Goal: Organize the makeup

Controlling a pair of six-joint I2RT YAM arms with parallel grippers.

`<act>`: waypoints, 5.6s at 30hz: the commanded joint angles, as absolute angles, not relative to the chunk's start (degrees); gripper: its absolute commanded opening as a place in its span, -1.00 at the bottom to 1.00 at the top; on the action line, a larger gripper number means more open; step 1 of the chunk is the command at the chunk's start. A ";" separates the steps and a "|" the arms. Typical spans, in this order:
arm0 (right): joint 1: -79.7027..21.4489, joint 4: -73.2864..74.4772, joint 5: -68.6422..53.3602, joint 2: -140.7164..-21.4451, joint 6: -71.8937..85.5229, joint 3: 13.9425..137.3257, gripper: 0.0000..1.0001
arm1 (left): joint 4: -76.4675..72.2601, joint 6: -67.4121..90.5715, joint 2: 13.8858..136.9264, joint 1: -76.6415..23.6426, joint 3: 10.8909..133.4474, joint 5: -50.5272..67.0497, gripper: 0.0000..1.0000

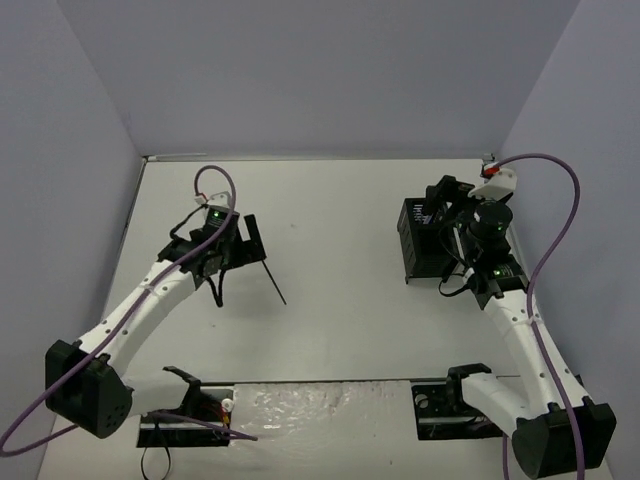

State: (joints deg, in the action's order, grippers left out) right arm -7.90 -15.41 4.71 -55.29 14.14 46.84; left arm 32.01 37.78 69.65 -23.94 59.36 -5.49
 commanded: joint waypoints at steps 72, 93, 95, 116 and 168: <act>-30.11 -15.08 -25.52 -65.14 25.33 56.97 0.56 | -23.16 14.64 64.91 -51.52 45.65 -2.83 -1.00; -33.22 -18.30 -20.06 -67.04 27.02 56.16 -0.31 | -27.65 15.04 64.94 -53.70 45.14 -0.84 -1.00; -33.24 -18.49 -20.05 -67.15 27.09 56.13 -0.43 | -27.76 15.03 65.12 -53.70 45.18 -0.78 -1.00; -30.80 -11.08 13.38 -55.36 13.00 51.62 -1.00 | -10.30 21.33 64.10 -50.49 49.80 -16.02 0.94; -14.59 -0.32 23.47 -43.64 8.83 54.57 1.00 | 26.33 18.37 47.85 -19.07 64.34 -8.75 0.94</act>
